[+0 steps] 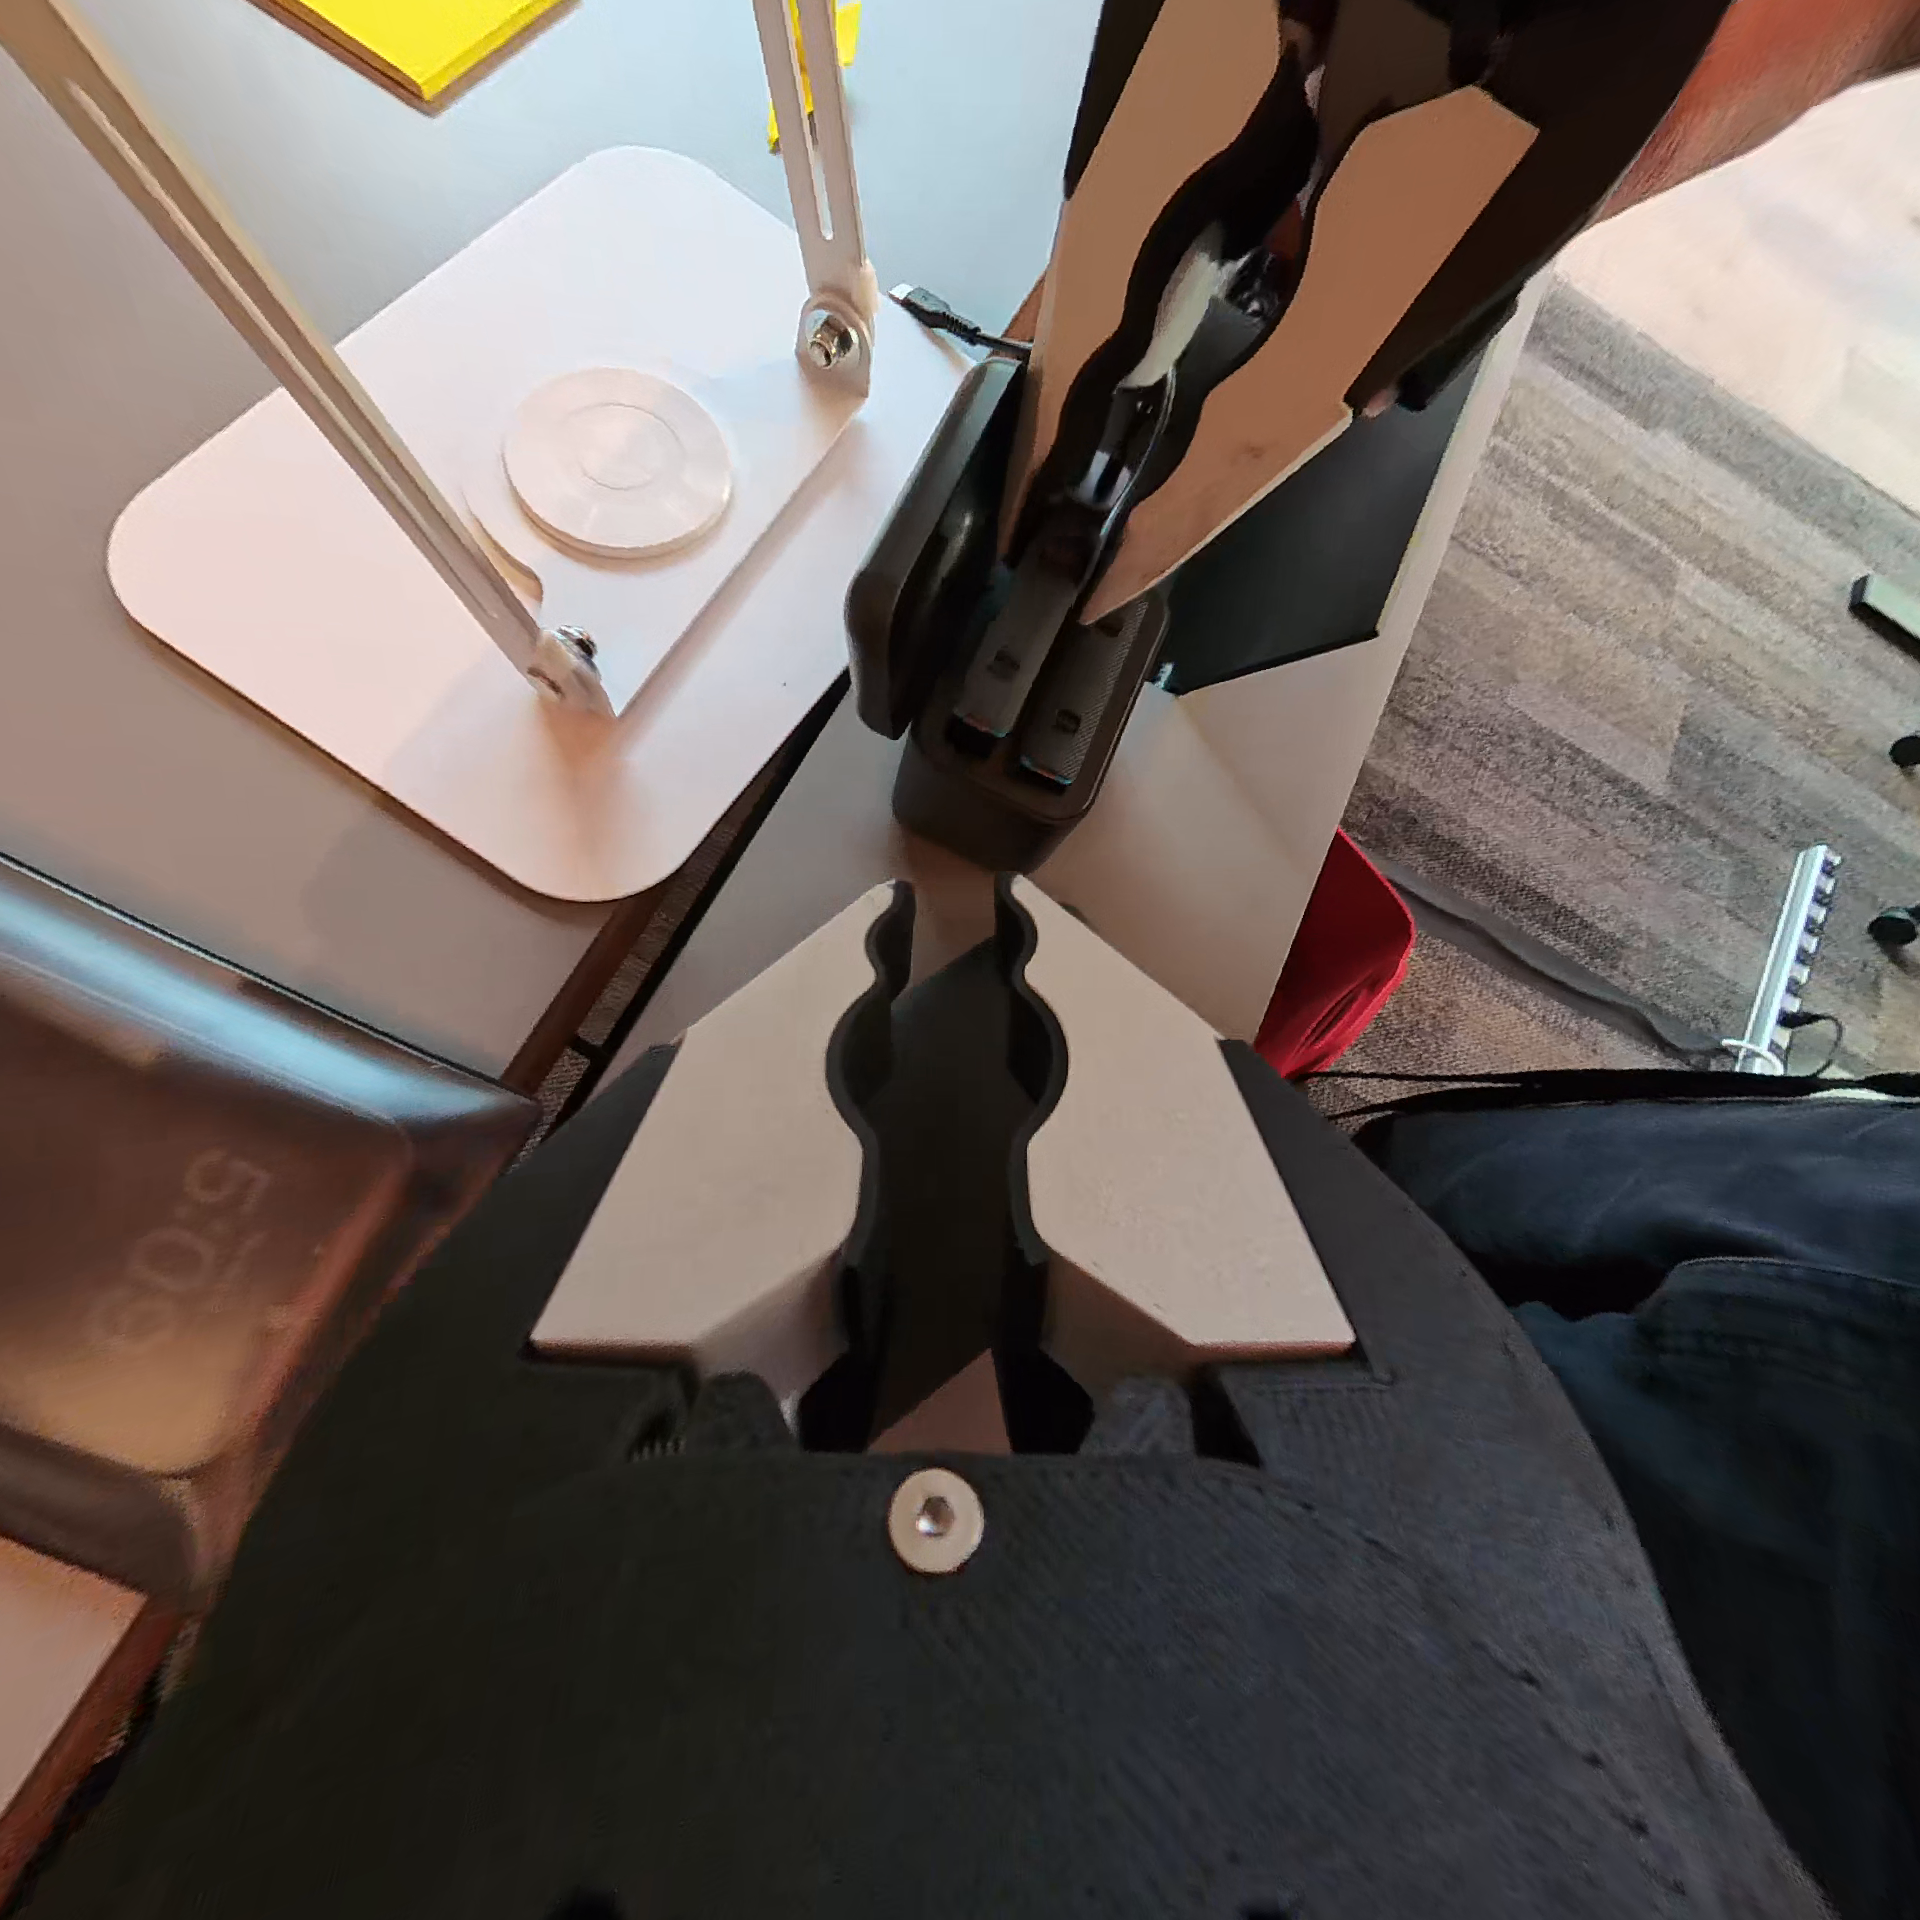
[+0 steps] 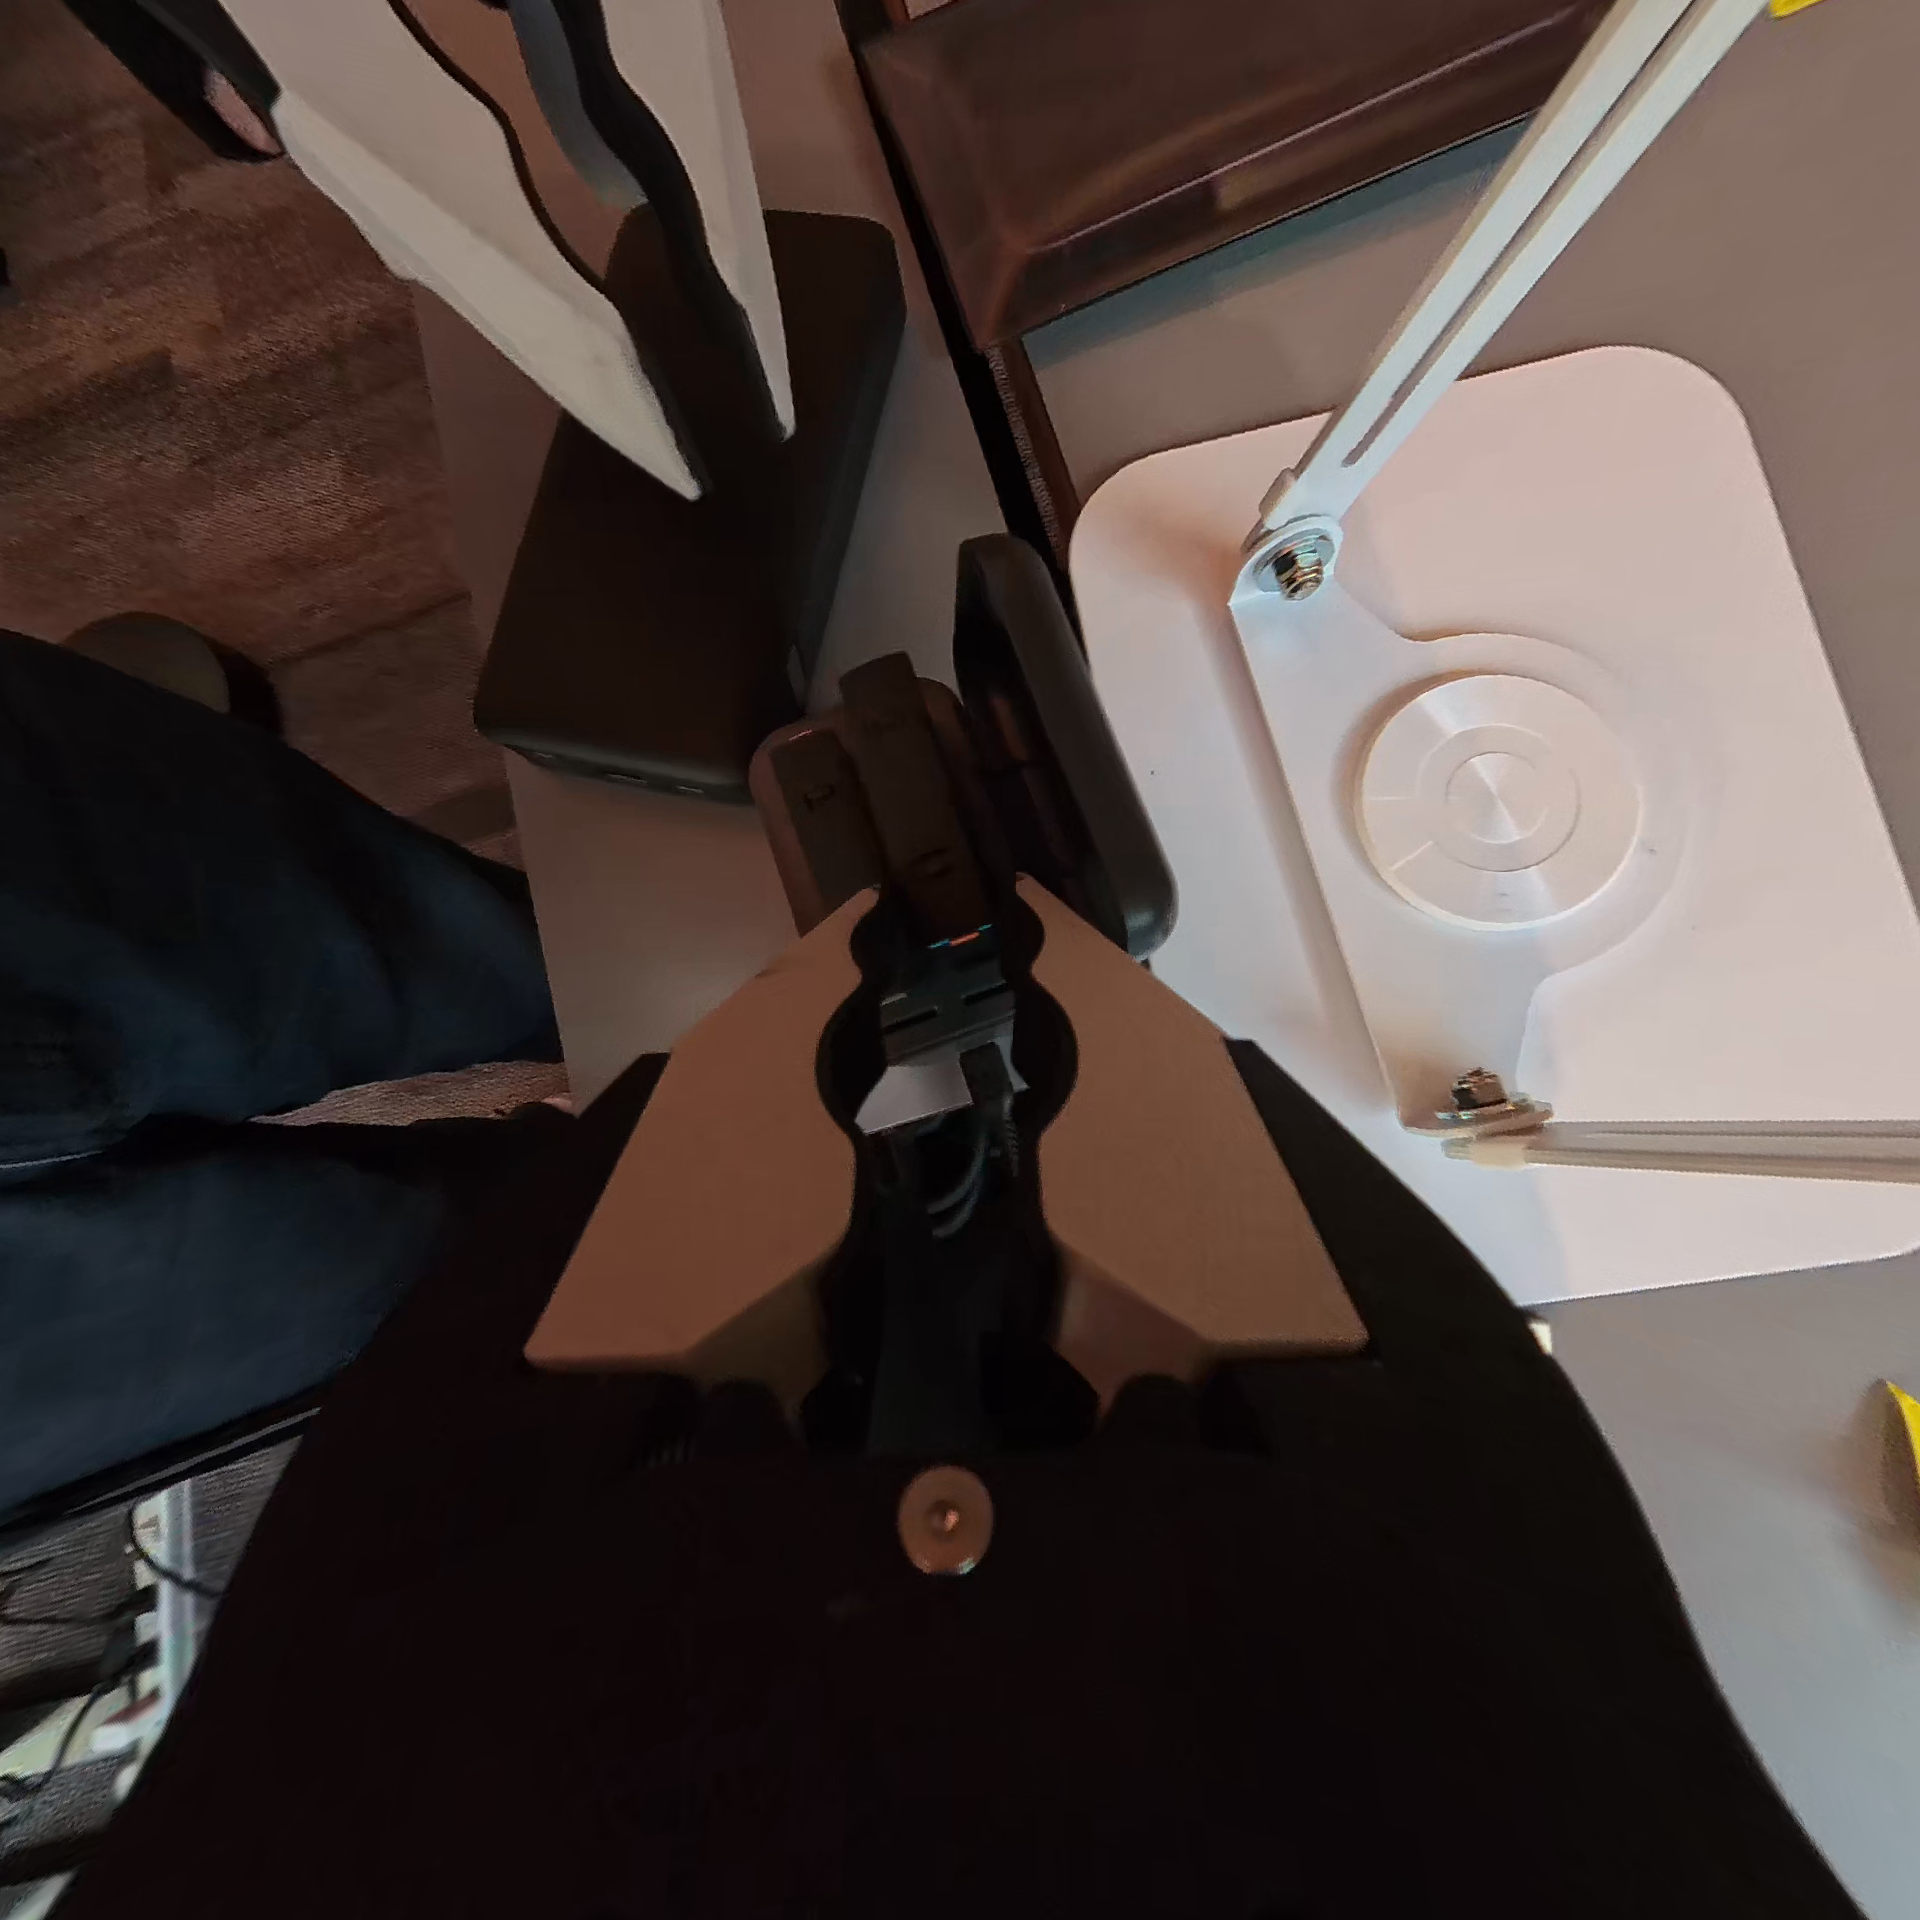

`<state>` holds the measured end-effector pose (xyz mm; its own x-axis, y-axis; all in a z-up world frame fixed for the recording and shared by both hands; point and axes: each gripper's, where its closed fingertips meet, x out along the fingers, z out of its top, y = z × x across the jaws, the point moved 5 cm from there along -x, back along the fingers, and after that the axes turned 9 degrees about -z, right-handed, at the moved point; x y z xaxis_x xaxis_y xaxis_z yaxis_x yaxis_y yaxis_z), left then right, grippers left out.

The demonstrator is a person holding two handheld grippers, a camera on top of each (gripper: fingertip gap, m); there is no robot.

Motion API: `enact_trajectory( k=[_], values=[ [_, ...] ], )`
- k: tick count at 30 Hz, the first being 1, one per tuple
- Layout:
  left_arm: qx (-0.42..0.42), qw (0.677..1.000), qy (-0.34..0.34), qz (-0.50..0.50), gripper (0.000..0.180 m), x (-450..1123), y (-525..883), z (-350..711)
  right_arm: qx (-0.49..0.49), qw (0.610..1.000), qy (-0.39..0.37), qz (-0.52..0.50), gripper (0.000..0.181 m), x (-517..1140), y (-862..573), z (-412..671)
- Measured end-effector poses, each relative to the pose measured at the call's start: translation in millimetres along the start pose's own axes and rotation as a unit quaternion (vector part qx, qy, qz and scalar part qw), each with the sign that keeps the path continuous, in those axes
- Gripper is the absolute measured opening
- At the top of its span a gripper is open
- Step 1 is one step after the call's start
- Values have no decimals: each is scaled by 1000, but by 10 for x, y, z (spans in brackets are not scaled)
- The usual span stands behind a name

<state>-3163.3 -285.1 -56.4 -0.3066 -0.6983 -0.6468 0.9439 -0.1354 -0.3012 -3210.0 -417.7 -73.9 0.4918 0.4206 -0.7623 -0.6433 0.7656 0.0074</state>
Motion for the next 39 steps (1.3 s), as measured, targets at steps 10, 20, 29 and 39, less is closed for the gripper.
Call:
enact_trajectory(
  k=[10, 20, 29, 39],
  values=[
    [-11, 1000, -28, 1, 13, 224, -35, 176, -10, 997, -53, -48, 16, -107, 51, 150],
    [-37, 998, -48, 20, 0, 392, 71, 242, 55, 997, -39, -33, 0, 77, 156, 119],
    [-35, 994, -98, 42, 0, 215, 61, 347, 102, 993, -38, -48, 0, 118, 139, 76],
    [-10, 996, -76, 49, 16, 240, 159, 625, 118, 988, -63, -72, 0, -7, 348, -84]
  ],
)
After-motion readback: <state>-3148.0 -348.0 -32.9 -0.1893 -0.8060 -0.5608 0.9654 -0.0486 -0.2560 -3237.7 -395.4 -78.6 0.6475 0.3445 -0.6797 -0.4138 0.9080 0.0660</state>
